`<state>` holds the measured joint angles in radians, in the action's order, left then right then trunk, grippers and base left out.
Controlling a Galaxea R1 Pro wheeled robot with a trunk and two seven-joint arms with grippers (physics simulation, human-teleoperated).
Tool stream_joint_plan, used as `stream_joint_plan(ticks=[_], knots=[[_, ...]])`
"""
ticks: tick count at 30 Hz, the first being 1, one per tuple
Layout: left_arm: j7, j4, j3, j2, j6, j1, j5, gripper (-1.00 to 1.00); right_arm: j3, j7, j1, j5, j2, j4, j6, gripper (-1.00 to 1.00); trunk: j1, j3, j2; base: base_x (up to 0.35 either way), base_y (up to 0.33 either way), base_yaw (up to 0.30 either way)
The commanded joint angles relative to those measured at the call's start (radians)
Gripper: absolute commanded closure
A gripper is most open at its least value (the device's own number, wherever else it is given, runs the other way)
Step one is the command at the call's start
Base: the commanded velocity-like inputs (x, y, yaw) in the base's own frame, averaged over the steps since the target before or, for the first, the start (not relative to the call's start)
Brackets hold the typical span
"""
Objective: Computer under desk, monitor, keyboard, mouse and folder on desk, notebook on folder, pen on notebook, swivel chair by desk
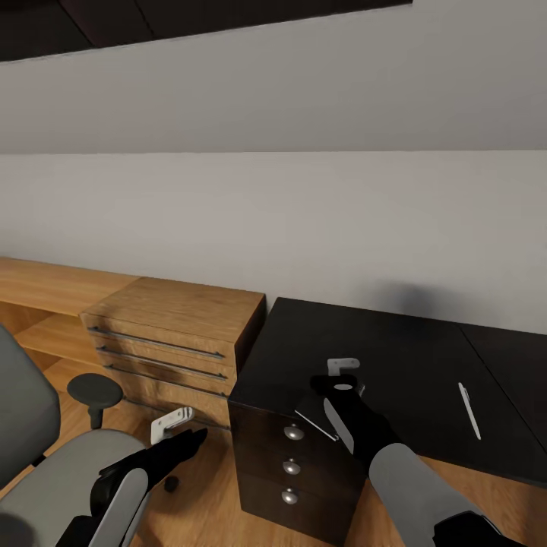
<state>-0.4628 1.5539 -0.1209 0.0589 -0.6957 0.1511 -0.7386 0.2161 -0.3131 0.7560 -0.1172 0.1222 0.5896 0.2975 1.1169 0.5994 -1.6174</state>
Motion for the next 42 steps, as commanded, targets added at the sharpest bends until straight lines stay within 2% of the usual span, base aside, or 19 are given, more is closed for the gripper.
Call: stream_joint_plan(ticks=[1, 42], knots=[[-0.01, 0.001, -0.002, 0.001, -0.001, 0.001, -0.01, -1.0, 0.007, -0.007, 0.0, -0.015, -0.001, -0.05, 0.009, -1.0, 0.0, 0.001, 0.0, 0.0, 0.0, 0.0], [-0.011, -0.012, 0.002, 0.001, 0.0, 0.001, -0.011, -1.0, 0.006, -0.007, 0.0, -0.015, -0.001, -0.044, 0.003, -1.0, 0.0, 0.001, 0.0, -0.009, 0.0, 0.0]])
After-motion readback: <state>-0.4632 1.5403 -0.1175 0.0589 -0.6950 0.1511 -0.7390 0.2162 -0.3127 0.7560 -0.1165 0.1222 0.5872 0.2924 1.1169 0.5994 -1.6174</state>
